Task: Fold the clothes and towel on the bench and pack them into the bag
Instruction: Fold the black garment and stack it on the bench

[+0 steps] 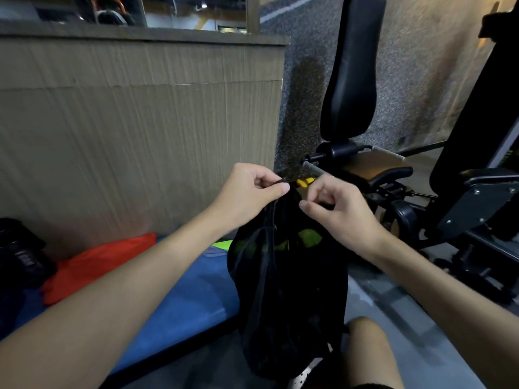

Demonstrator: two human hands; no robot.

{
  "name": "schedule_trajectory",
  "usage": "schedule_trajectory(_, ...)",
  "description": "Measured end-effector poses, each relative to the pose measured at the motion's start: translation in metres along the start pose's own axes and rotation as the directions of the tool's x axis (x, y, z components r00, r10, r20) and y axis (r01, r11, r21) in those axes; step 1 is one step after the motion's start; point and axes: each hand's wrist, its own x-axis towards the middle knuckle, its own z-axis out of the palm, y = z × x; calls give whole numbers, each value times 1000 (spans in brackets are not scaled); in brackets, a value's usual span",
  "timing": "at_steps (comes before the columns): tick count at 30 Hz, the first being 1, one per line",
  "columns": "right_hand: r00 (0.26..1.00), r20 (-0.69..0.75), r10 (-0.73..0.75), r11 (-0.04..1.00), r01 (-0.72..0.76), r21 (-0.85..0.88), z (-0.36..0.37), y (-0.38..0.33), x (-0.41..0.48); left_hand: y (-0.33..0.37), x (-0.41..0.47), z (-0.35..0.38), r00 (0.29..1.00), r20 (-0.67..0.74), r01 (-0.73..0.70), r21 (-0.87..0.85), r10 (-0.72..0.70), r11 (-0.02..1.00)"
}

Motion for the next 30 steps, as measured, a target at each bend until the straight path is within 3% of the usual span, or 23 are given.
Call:
schedule_trajectory(6,986,136,91,996,-91,-2,22,-6,-6,18,6,1,998,-42,-42,103,46,994)
schedule_trajectory(13,988,74,136,990,-138,27,22,-9,-8,10,11,6,997,-58,-36,137,44,990)
schedule_trajectory(19,977,-21,213,967,-208,151,6,-7,-1,-11,-13,-6,971,236,-71,114,42,991)
schedule_trajectory(21,974,-11,224,957,-218,189,5,-6,0,-16,-22,-5,962,272,-50,128,13,990)
schedule_trajectory(26,974,-48,221,957,-207,201,3,-6,2,-21,-27,-4,989,144,-48,145,27,988)
schedule_trajectory(30,971,-56,234,971,-230,70,-3,-2,4,-10,-21,-14,990,117,-89,137,73,987)
